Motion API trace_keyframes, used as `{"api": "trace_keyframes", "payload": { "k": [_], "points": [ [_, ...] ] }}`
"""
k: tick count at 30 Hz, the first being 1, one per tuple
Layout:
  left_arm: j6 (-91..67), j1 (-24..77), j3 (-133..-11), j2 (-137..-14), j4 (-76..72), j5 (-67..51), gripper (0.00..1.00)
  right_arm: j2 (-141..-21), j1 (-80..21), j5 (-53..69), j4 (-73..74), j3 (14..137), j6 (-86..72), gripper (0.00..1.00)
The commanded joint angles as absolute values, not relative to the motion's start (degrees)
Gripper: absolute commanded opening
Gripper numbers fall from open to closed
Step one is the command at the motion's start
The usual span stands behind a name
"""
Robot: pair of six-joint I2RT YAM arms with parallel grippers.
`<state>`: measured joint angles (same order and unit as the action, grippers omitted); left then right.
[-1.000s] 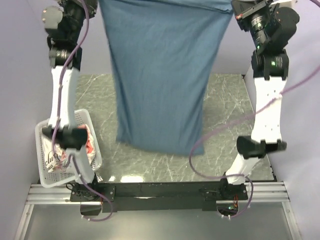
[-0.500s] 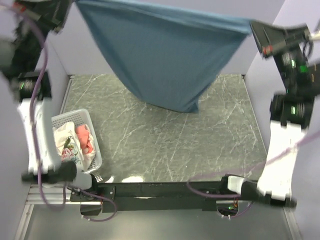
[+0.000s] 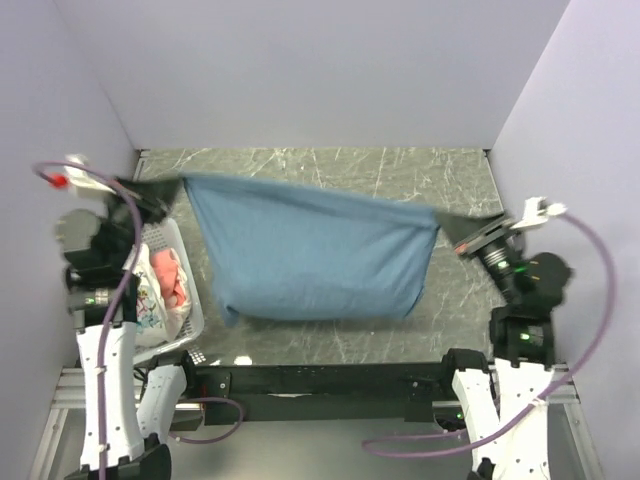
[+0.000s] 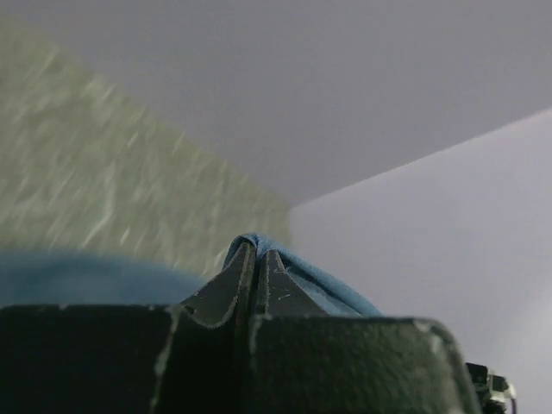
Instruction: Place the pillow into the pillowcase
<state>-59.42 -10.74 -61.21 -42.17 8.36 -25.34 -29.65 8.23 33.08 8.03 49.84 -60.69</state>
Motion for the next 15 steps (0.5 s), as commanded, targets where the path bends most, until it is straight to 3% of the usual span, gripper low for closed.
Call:
{"api": "trace_keyframes", "payload": {
  "k": [1,4,8,11,15],
  "points": [
    [-59.24,-11.60,-45.58,-36.75,19.07,-19.24,0.01,-25.93,5.02,28.84,17.83,39.30,-49.51,0.00],
    [-60.81,-10.64,-38.07,-35.16,17.15,-19.78,0.01,-25.49,2.91,26.56,17.93,31.75,-48.34,0.00],
    [-62.84,-1.97,-34.54,-40.94,12.14,-14.08,0.01,-34.06,1.67,23.30,14.26,29.54,-47.20,0.00],
    [-63.19,3.41,-36.03,-49.29,8.18,-9.85,0.01,-41.45,1.49,22.51,8.65,29.18,-47.28,0.00],
    [-60.57,2.64,-44.87,-61.58,3.96,-8.79,0.01,-53.76,1.84,20.39,4.14,36.19,-47.11,0.00]
  ]
}}
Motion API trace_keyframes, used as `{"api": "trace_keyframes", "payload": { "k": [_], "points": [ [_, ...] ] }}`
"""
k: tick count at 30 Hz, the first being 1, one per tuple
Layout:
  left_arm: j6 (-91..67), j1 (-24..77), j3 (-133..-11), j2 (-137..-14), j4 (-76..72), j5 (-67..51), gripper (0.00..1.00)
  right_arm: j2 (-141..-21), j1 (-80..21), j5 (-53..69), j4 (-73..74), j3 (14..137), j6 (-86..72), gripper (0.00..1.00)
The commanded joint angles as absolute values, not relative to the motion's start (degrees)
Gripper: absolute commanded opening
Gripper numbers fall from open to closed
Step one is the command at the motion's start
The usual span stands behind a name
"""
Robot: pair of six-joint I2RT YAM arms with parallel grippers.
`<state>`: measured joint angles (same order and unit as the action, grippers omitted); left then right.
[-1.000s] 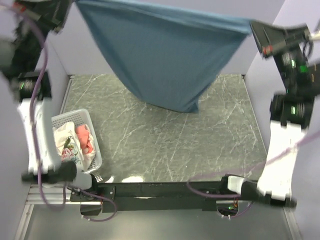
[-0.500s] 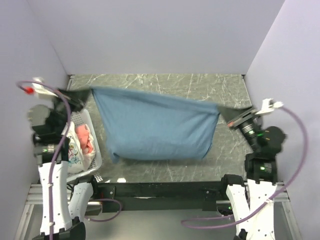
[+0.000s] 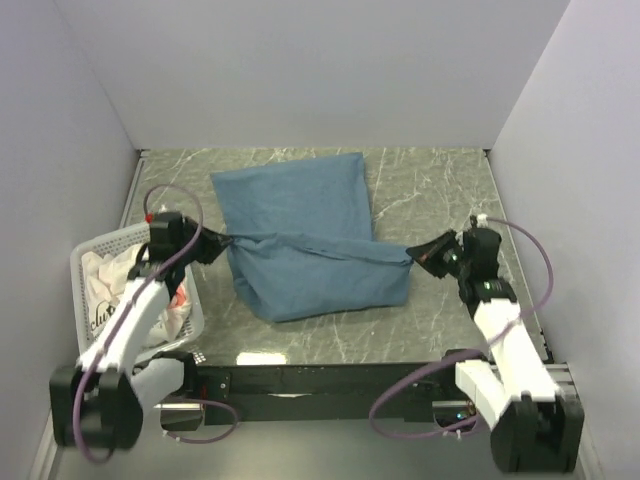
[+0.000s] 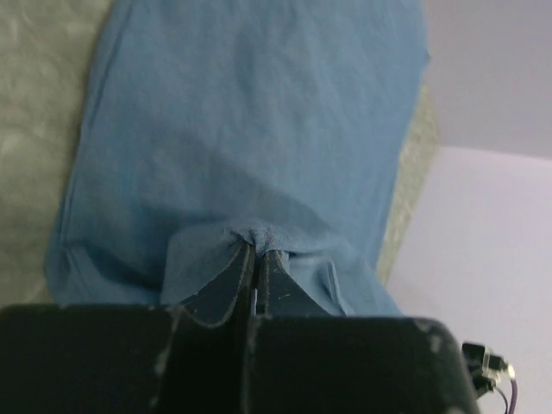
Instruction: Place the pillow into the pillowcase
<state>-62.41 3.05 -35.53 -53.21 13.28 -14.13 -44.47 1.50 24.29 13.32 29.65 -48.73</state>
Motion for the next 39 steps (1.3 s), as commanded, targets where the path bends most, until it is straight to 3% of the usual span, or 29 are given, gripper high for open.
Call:
{"api": "trace_keyframes", "payload": {
  "k": [1,6,12,18,25,33,35,39],
  "points": [
    [-59.86,2.20,-48.04,-67.27,5.00,-8.88,0.01,-56.40,1.76,20.30,3.52,40.65,-47.37,0.00],
    [-57.48,-1.84,-67.72,-79.09,11.14,-11.87,0.01,-69.51,2.11,20.30,3.86,53.24,-50.44,0.00],
    [-56.34,-5.19,-72.96,-79.64,15.90,-13.09,0.01,-71.81,2.37,21.88,7.38,59.59,-50.01,0.00],
    [-57.92,-5.01,-57.15,-62.19,15.63,-14.60,0.01,-61.45,2.72,24.61,12.90,50.55,-49.31,0.00],
    [-55.28,-4.83,-47.73,-36.59,30.91,-14.05,0.02,-38.98,2.99,28.65,28.09,36.06,-45.53,0.00],
    [-54.84,-4.48,-39.56,-17.86,44.37,-14.94,0.12,-22.42,2.99,20.14,48.85,35.85,-44.82,0.01],
    [-55.10,-4.04,-38.41,-15.74,46.31,-14.24,0.25,-20.05,2.99,18.12,53.25,36.91,-44.22,0.09],
    [-55.72,-3.16,-37.79,-11.35,49.91,-12.40,0.36,-15.92,2.99,15.31,59.57,38.41,-42.89,0.24]
  ]
}}
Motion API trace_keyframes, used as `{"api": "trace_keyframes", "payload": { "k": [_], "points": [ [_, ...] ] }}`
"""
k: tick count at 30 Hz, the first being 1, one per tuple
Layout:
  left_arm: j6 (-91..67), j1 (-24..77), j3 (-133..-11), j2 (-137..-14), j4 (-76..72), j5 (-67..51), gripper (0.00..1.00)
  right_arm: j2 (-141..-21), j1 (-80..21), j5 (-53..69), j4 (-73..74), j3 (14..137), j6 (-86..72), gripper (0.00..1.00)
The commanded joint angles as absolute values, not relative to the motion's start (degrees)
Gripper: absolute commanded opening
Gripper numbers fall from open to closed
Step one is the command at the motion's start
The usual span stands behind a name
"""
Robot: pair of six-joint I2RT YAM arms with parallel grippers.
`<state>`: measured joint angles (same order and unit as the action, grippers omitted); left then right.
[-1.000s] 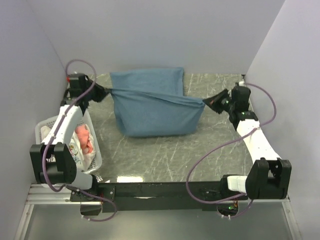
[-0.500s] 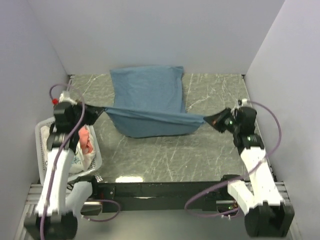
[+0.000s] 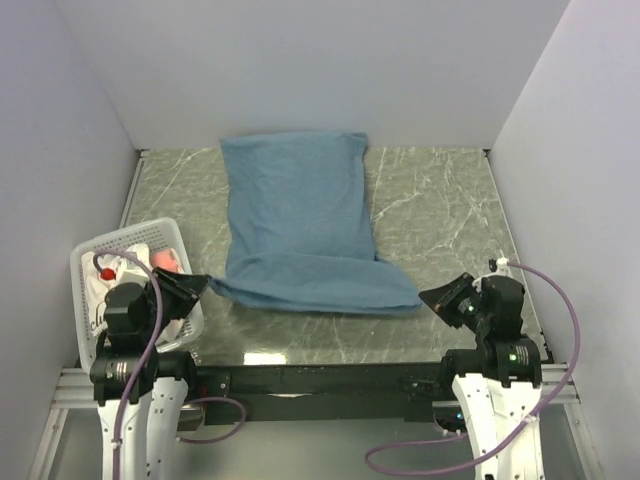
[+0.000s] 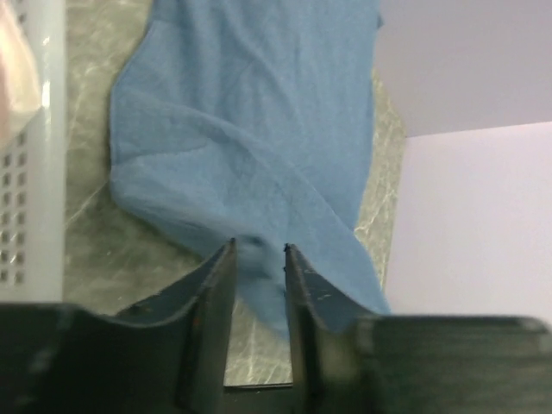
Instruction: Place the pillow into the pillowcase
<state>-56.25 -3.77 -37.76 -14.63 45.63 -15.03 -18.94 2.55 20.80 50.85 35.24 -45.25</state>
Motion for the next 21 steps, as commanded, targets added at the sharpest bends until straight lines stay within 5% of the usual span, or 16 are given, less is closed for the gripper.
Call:
{"api": "trace_keyframes", "payload": {
  "k": [1,4,10,14,21],
  "points": [
    [-55.72,-2.99,-38.58,-10.90,50.44,-12.04,0.38,-15.21,2.99,15.03,60.20,38.41,-42.80,0.42],
    [-55.29,-2.90,-41.38,-9.76,52.81,-9.77,0.41,-13.80,2.99,14.77,61.26,38.76,-42.45,0.63],
    [-52.92,-2.37,-45.52,-10.28,50.22,-11.05,0.61,-16.08,2.99,18.61,56.35,40.43,-41.40,0.81],
    [-49.75,-2.46,-44.47,-17.90,41.25,-16.34,0.63,-21.08,2.82,24.42,48.44,38.15,-40.17,0.99],
    [-49.83,1.38,-40.62,-29.96,27.89,-15.92,0.70,-32.59,-5.51,17.15,34.13,36.65,-38.58,1.00]
  ]
}}
